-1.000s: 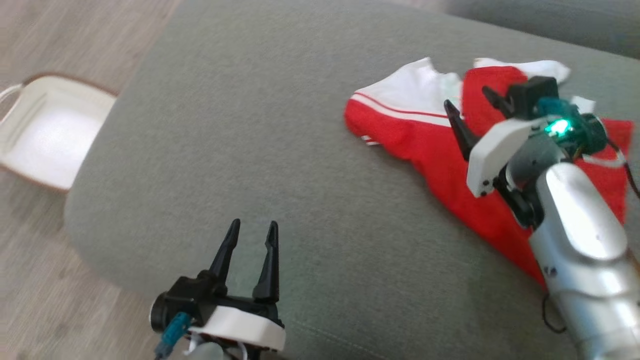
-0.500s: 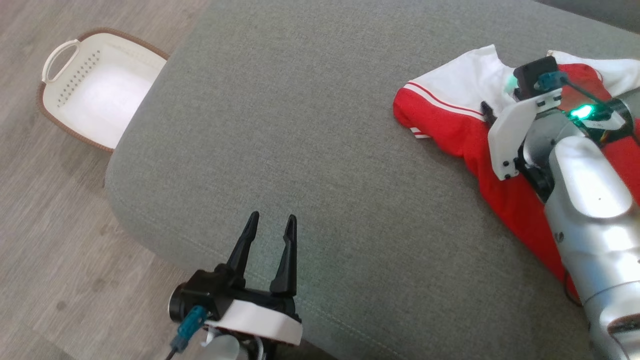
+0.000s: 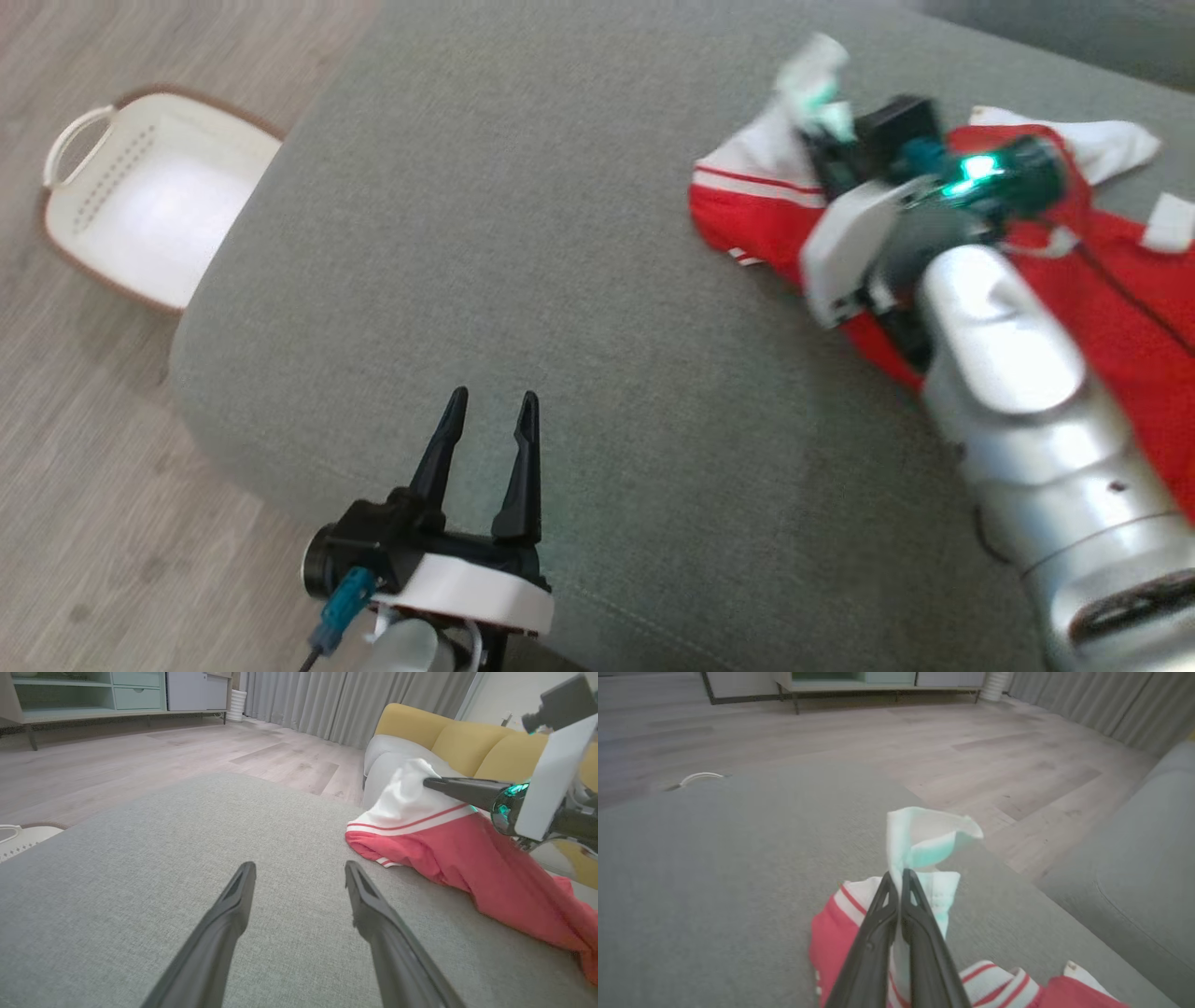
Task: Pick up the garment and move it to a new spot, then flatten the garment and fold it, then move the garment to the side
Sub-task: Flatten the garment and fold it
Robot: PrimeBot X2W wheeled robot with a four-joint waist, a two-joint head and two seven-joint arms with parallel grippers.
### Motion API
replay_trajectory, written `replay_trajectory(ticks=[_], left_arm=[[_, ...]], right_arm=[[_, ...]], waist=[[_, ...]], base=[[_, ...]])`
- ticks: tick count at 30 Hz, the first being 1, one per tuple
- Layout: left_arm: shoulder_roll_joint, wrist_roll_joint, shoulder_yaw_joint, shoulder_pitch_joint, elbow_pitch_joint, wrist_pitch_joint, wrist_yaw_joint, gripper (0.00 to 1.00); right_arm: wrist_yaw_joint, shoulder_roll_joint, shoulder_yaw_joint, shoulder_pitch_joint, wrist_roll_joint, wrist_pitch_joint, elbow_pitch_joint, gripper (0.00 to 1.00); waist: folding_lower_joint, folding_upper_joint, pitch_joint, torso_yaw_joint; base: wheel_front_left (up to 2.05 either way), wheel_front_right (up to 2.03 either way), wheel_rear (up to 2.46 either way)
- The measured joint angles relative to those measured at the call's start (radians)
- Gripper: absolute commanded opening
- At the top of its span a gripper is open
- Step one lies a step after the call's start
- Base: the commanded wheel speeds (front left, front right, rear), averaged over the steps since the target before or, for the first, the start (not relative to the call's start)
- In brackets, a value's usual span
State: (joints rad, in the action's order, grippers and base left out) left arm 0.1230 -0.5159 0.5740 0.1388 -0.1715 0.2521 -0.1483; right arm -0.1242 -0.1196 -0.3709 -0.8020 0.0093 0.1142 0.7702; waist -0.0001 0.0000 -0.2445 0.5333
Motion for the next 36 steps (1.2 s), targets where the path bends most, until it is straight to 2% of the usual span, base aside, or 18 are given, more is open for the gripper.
replay_trajectory(ticks=[1,10,11,12,13,17,21,29,36], left_arm=[[0.0,0.0,0.0,0.0,0.0,0.0,0.0,1.0],[0.035,0.007,-0.024,-0.011,0.019,-0.001,-0.01,1.0],[0.035,0.007,-0.024,-0.015,0.021,-0.002,-0.01,1.0],[0.037,0.007,-0.024,-0.02,0.023,-0.003,-0.01,1.0],[0.043,0.007,-0.024,-0.026,0.024,-0.004,-0.011,1.0],[0.055,0.007,-0.025,-0.026,0.026,-0.007,-0.019,1.0],[0.062,0.007,-0.025,-0.026,0.033,-0.015,-0.02,1.0],[0.09,0.007,-0.026,-0.046,0.06,-0.035,-0.037,1.0],[0.096,0.007,-0.026,-0.06,0.08,-0.043,-0.039,1.0]], right_arm=[[0.0,0.0,0.0,0.0,0.0,0.0,0.0,0.0],[0.0,0.007,-0.371,0.209,0.12,-0.013,-0.232,0.0],[0.0,0.005,-0.413,0.232,0.133,-0.013,-0.248,0.26],[0.0,0.001,-0.456,0.25,0.142,-0.013,-0.259,0.95],[0.0,-0.012,-0.521,0.284,0.167,-0.015,-0.279,1.0],[0.0,-0.017,-0.561,0.331,0.229,-0.029,-0.316,1.0],[0.0,-0.02,-0.489,0.349,0.237,-0.069,-0.356,1.0],[0.0,-0.025,-0.167,0.471,0.175,-0.096,-0.438,1.0],[0.0,-0.02,0.178,0.631,0.11,-0.078,-0.527,1.0]], waist=[[0.0,0.0,0.0,0.0],[0.0,0.0,0.052,-0.078],[0.0,0.0,0.054,-0.086],[0.0,0.0,0.056,-0.094],[0.0,0.0,0.06,-0.109],[0.0,0.0,0.07,-0.137],[0.0,0.0,0.087,-0.163],[0.0,0.0,0.119,-0.219],[0.0001,0.0,0.127,-0.268]], base=[[0.0,0.0,0.0],[0.0,0.0,0.0],[0.0,0.0,0.0],[0.0,0.0,0.0],[0.0,0.0,0.0],[0.0,0.0,0.0],[0.0,0.0,0.0],[0.0,0.0,0.0],[0.0,0.0,0.0]])
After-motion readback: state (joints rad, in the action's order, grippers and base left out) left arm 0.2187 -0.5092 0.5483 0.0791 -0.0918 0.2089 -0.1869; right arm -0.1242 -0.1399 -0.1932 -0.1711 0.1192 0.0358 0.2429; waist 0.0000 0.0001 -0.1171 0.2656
